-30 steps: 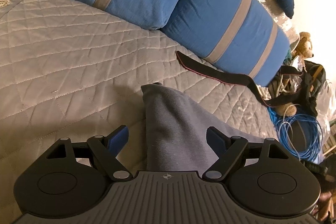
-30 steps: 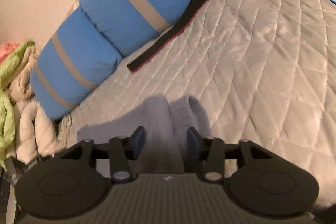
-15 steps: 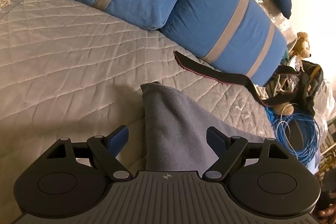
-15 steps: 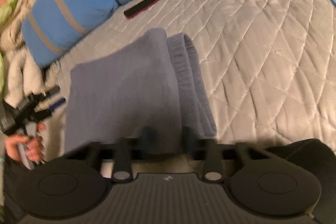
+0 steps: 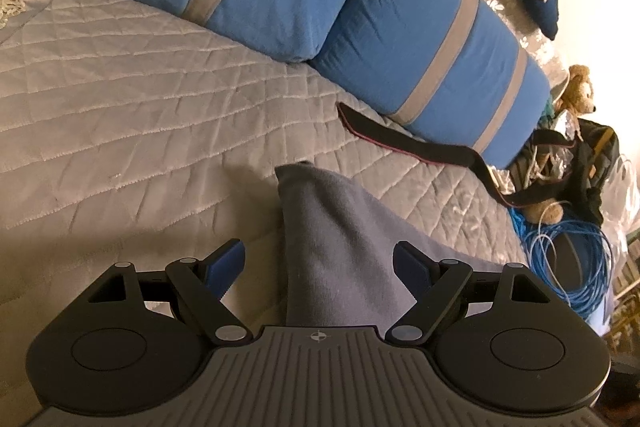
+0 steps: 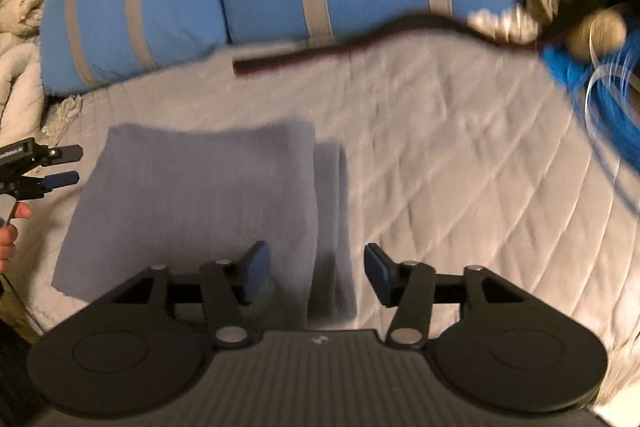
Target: Fold clothes
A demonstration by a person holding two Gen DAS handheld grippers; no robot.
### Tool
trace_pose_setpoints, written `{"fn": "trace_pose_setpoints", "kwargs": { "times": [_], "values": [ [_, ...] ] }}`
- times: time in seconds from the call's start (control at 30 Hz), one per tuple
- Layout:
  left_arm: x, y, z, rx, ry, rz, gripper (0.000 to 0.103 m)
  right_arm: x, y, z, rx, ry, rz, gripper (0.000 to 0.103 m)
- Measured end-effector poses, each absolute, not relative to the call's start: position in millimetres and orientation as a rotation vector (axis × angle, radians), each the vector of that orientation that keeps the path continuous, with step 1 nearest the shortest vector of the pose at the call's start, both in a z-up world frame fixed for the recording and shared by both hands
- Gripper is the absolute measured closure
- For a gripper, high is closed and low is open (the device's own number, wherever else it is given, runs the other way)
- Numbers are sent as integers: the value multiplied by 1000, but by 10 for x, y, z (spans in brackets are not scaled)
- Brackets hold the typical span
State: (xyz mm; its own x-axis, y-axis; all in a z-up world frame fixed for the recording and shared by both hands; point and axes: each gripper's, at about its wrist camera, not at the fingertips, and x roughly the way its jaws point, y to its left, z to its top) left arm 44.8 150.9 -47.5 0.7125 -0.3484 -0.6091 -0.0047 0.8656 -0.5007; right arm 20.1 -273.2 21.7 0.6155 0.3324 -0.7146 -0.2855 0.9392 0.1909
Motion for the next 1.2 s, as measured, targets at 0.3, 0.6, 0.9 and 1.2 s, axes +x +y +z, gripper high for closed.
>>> {"fn": "trace_pose_setpoints", "kwargs": {
  "times": [0.3,0.6,0.9,1.2],
  "values": [
    [379,1238,-333,-172,648,-136,24,263,-2342,220,-72,563,355,60],
    [517,798,-380,20,610,-231,50,559,-2020,49,-131,477,351,75],
    [878,701,-592,-2,677,-273,57,748,-2193,-173,-57,555,320,78],
    [1170,796,-752,-89,709,-246,58,819,-2256,-230,-29,582,320,85]
  ]
}}
